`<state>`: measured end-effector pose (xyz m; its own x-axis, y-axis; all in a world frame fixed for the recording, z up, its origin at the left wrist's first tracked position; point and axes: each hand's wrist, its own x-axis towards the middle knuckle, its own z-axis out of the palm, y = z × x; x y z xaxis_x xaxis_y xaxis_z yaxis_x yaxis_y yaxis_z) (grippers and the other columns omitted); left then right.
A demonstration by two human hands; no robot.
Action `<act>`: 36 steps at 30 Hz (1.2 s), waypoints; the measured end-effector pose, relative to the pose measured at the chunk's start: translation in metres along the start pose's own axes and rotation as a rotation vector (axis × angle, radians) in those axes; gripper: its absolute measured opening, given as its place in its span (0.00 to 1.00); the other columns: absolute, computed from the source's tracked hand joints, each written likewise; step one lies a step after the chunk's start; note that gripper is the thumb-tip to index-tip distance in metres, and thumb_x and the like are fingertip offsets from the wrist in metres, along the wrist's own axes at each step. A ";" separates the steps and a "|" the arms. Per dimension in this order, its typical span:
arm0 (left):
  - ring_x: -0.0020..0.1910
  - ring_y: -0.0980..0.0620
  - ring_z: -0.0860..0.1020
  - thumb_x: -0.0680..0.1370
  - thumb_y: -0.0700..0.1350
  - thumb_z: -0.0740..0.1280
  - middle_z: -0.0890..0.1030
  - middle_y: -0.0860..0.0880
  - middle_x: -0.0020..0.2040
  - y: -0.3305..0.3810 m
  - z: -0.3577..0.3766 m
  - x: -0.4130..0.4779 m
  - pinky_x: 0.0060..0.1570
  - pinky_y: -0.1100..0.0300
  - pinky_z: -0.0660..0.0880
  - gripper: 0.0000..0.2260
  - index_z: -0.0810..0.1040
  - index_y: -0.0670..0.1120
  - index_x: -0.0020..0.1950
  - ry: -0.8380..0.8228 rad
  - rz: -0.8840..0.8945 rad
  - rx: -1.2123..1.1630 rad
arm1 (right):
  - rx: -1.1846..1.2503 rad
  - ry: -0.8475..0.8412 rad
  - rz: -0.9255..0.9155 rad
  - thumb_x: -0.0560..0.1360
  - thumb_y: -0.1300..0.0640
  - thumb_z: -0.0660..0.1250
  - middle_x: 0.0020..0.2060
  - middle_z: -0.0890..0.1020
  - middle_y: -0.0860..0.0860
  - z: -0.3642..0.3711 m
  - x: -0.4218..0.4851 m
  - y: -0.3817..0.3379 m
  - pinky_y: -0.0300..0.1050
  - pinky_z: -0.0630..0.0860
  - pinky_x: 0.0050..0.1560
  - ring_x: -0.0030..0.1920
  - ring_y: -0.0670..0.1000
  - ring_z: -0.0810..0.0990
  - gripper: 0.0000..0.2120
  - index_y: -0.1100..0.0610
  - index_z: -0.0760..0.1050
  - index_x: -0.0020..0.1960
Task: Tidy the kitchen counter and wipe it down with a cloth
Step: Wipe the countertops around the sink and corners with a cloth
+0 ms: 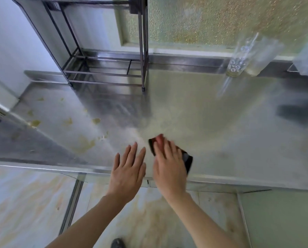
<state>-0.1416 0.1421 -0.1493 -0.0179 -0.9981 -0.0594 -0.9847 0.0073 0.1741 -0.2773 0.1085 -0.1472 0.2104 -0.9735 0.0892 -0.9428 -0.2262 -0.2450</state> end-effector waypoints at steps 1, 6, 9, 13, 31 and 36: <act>0.73 0.48 0.55 0.80 0.53 0.45 0.58 0.48 0.75 -0.003 -0.002 0.000 0.68 0.45 0.54 0.23 0.55 0.50 0.74 0.003 0.026 -0.003 | 0.016 -0.020 -0.062 0.77 0.53 0.50 0.71 0.67 0.53 0.002 0.005 -0.009 0.55 0.64 0.68 0.70 0.57 0.66 0.22 0.53 0.66 0.70; 0.74 0.50 0.51 0.80 0.53 0.48 0.57 0.48 0.74 -0.044 -0.018 0.000 0.72 0.49 0.49 0.22 0.56 0.48 0.74 0.011 0.131 0.078 | -0.057 -0.075 -0.236 0.78 0.50 0.47 0.71 0.68 0.51 -0.007 0.029 0.036 0.56 0.63 0.67 0.70 0.58 0.65 0.22 0.48 0.65 0.70; 0.74 0.48 0.55 0.80 0.55 0.48 0.58 0.47 0.75 -0.081 -0.022 0.004 0.69 0.51 0.48 0.23 0.59 0.48 0.73 0.001 0.159 0.093 | -0.092 0.043 0.101 0.77 0.50 0.45 0.70 0.69 0.56 -0.011 0.042 0.063 0.60 0.64 0.65 0.69 0.63 0.66 0.25 0.52 0.68 0.69; 0.73 0.47 0.59 0.79 0.57 0.46 0.61 0.48 0.74 -0.101 -0.018 0.008 0.69 0.50 0.54 0.24 0.61 0.51 0.73 -0.012 0.164 0.062 | -0.079 0.099 0.359 0.76 0.51 0.45 0.71 0.67 0.56 0.001 0.048 0.033 0.59 0.60 0.67 0.70 0.62 0.62 0.25 0.53 0.67 0.70; 0.68 0.47 0.67 0.77 0.51 0.52 0.69 0.47 0.70 -0.198 -0.060 0.000 0.66 0.48 0.60 0.20 0.72 0.47 0.65 0.245 0.094 -0.141 | 0.068 0.075 0.127 0.76 0.55 0.51 0.69 0.70 0.52 0.022 0.086 -0.055 0.55 0.60 0.68 0.69 0.60 0.67 0.21 0.51 0.72 0.66; 0.73 0.47 0.57 0.78 0.54 0.47 0.60 0.47 0.75 -0.276 -0.063 0.002 0.71 0.48 0.50 0.23 0.62 0.51 0.72 0.284 -0.412 -0.145 | 0.133 0.047 -0.113 0.75 0.58 0.56 0.70 0.68 0.48 0.050 0.046 -0.171 0.51 0.56 0.70 0.70 0.55 0.65 0.20 0.50 0.70 0.67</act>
<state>0.1412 0.1346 -0.1354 0.4339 -0.8938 0.1136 -0.8655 -0.3784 0.3281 -0.0933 0.1012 -0.1496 0.2978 -0.9398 0.1677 -0.8706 -0.3395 -0.3560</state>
